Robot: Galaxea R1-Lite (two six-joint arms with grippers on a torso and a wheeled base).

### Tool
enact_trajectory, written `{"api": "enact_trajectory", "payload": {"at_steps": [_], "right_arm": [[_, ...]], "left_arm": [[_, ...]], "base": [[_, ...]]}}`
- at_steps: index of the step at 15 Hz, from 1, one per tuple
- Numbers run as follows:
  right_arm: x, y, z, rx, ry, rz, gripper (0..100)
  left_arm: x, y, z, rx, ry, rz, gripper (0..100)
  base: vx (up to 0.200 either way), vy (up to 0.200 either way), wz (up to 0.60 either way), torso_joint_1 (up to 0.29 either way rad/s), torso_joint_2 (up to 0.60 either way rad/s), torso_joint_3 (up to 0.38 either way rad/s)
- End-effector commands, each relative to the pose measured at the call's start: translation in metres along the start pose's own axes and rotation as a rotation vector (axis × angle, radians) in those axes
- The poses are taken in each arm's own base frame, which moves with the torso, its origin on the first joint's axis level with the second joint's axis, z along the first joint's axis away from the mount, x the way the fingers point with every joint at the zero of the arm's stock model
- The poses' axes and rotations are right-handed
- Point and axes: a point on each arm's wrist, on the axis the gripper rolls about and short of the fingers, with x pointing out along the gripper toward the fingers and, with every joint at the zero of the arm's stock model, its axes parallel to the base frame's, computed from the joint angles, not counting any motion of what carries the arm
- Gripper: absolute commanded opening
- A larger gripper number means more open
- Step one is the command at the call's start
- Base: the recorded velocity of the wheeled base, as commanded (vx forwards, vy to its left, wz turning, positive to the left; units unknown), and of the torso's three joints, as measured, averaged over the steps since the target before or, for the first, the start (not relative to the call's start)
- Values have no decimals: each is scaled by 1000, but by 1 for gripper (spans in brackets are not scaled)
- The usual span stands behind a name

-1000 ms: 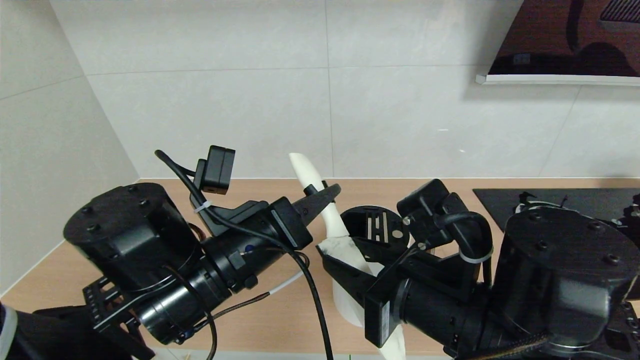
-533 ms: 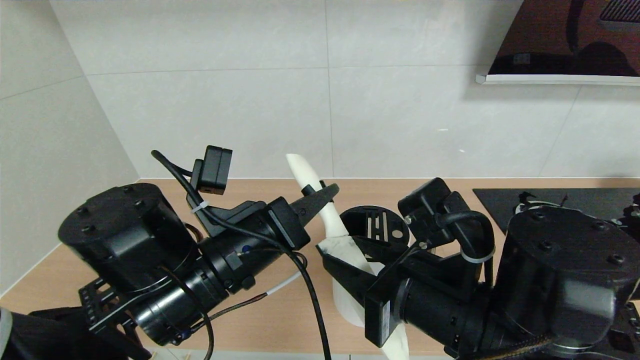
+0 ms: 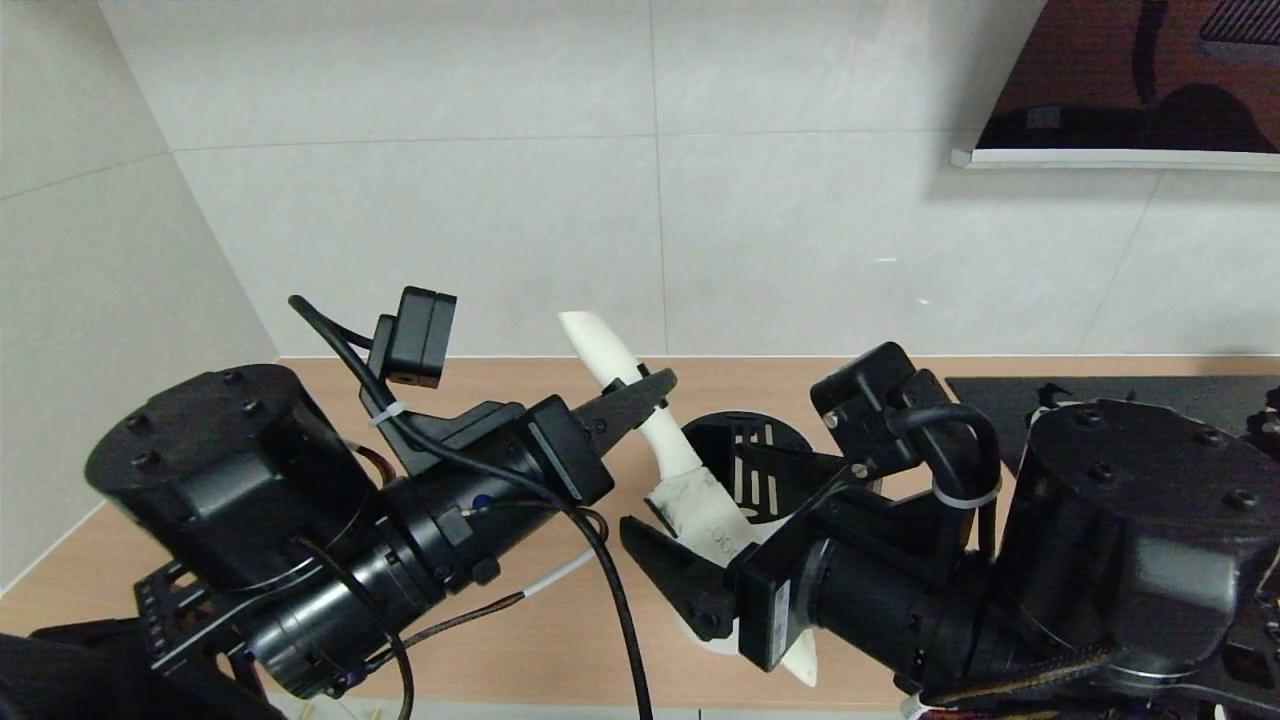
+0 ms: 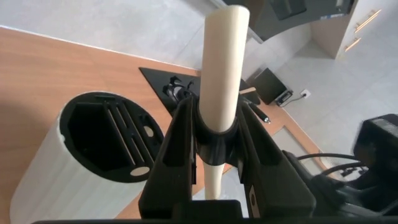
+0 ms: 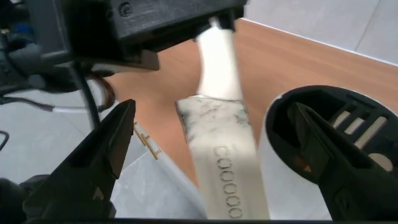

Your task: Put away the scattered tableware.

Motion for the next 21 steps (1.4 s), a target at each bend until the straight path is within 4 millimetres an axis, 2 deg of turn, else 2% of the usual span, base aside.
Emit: {"api": "enact_trajectory", "payload": {"at_steps": [1,4,7,11,14,16,18,19,20,21], "right_arm": [[-3,-3,5,4,-16,-9,100],[-10,-25,21,13,-66,-79,100],[-17,-55,40,22,-133,-181,100],[-35,-83,50,20,-115,-293,100],[-38,-100,49,20,-104,-360,100],[-37,-103,49,21,-103,-370,100],[-36,-103,48,21,-100,-371,100],[-36,-103,48,21,-100,-371,100],[-35,-103,46,20,-92,-371,100],[-35,-103,46,20,-92,-372,100]], "left_arm": [[-3,-4,5,3,-1,2,0],[-7,-15,20,3,-12,23,0],[-5,-31,46,5,-106,151,0],[-4,-50,64,95,-102,262,0],[5,-61,66,266,-66,378,0],[15,-70,68,324,-100,409,0],[28,-74,55,392,-114,491,0],[28,-74,55,392,-114,491,0],[42,-79,36,415,-166,532,0],[43,-80,33,457,-192,547,0]], "base": [[0,0,0,0,0,0],[0,0,0,0,0,0],[0,0,0,0,0,0],[0,0,0,0,0,0],[0,0,0,0,0,0],[0,0,0,0,0,0],[0,0,0,0,0,0],[0,0,0,0,0,0],[0,0,0,0,0,0],[0,0,0,0,0,0]]}}
